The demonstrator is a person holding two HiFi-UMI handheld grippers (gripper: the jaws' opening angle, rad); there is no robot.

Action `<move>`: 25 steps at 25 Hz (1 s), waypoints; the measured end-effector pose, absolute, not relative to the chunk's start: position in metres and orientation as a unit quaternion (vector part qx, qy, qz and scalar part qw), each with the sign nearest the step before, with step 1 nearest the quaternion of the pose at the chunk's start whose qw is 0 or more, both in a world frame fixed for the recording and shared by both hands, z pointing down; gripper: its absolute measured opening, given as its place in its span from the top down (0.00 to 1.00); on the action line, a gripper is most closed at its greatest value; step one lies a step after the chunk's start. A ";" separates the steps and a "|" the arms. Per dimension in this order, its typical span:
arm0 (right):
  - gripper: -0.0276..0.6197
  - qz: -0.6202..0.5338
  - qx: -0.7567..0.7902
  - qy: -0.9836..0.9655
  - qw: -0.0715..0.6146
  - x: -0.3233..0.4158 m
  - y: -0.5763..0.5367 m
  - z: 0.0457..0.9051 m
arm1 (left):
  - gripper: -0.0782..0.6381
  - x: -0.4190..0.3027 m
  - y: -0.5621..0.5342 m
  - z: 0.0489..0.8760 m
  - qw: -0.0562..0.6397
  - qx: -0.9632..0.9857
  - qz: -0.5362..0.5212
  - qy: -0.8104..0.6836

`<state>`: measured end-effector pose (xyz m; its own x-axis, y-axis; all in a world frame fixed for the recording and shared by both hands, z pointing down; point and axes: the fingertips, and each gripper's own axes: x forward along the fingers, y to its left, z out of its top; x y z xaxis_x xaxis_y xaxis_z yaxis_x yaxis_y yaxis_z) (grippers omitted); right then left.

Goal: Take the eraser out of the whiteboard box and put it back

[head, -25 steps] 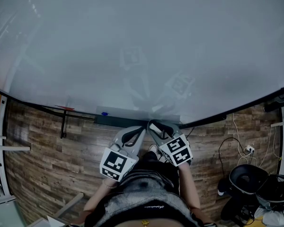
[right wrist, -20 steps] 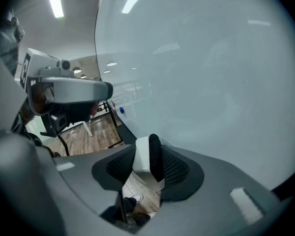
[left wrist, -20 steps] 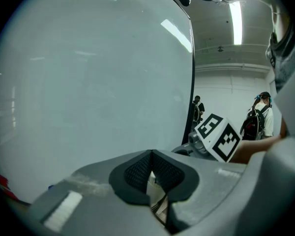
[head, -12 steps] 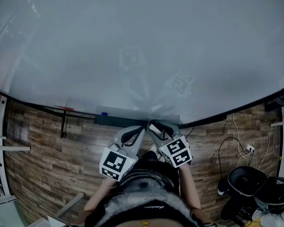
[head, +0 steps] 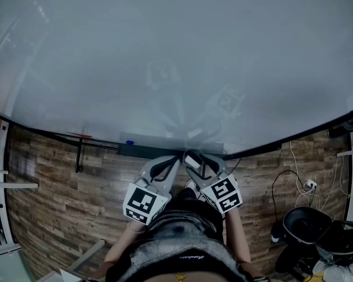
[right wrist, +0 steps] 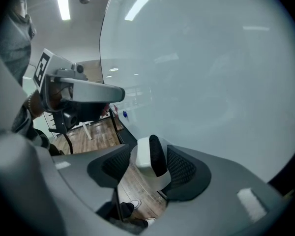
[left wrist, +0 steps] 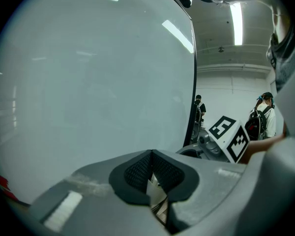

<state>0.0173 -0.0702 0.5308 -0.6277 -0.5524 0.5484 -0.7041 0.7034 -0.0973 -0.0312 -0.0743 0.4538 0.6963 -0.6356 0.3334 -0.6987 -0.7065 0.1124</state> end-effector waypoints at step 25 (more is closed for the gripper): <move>0.57 0.134 0.356 -0.891 0.247 0.024 -0.066 0.513 | 0.89 -0.018 -0.076 0.460 0.118 0.918 0.148 -0.348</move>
<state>0.0237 -0.0655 0.5134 -0.6249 -0.5683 0.5353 -0.7009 0.7104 -0.0639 -0.0178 -0.0759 0.4604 0.7143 -0.6043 0.3531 -0.6737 -0.7303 0.1130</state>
